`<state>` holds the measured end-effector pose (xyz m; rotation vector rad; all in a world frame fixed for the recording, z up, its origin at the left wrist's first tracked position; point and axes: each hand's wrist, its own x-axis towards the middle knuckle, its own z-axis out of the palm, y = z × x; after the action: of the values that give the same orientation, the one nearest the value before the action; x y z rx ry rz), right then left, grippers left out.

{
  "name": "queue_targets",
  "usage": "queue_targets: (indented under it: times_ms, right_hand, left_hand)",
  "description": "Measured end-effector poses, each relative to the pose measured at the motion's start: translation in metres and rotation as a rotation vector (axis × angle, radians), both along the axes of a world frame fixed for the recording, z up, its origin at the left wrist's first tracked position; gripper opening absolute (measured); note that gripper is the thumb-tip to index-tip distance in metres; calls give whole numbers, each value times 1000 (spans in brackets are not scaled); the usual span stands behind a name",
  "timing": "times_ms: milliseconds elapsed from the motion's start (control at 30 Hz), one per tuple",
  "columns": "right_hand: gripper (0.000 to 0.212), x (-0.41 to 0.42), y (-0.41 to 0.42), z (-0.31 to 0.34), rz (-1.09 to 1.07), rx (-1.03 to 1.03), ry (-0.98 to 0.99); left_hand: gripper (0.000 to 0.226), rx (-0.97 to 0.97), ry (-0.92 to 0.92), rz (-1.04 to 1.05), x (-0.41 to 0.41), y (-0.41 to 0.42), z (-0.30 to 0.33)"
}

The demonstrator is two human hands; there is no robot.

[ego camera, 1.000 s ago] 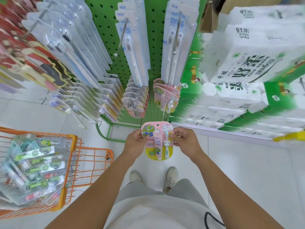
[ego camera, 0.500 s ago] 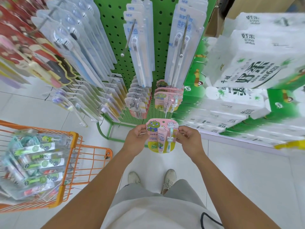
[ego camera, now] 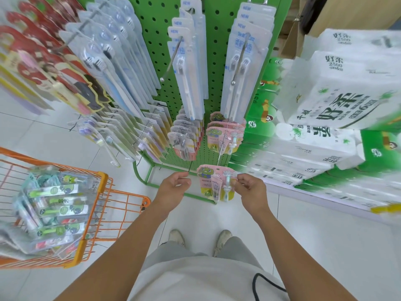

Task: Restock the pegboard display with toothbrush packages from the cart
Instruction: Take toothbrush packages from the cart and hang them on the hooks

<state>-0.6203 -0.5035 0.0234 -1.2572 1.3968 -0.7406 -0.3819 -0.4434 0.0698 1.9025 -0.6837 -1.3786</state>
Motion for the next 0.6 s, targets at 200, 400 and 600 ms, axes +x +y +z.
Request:
queue_targets:
  times_ms: [200,400,600]
  right_hand:
    - [12,8,-8,1,-46,50,-16]
    - [4,15,-50,11,-108,-116,144]
    - [5,31,-90,16,-245,-152,154]
  left_hand:
    - [26,3,-9,8,-9,-8,5]
    - [29,-2,-18,-1,-12,-5,10]
    - [20,-1,-14,132,1,24,9]
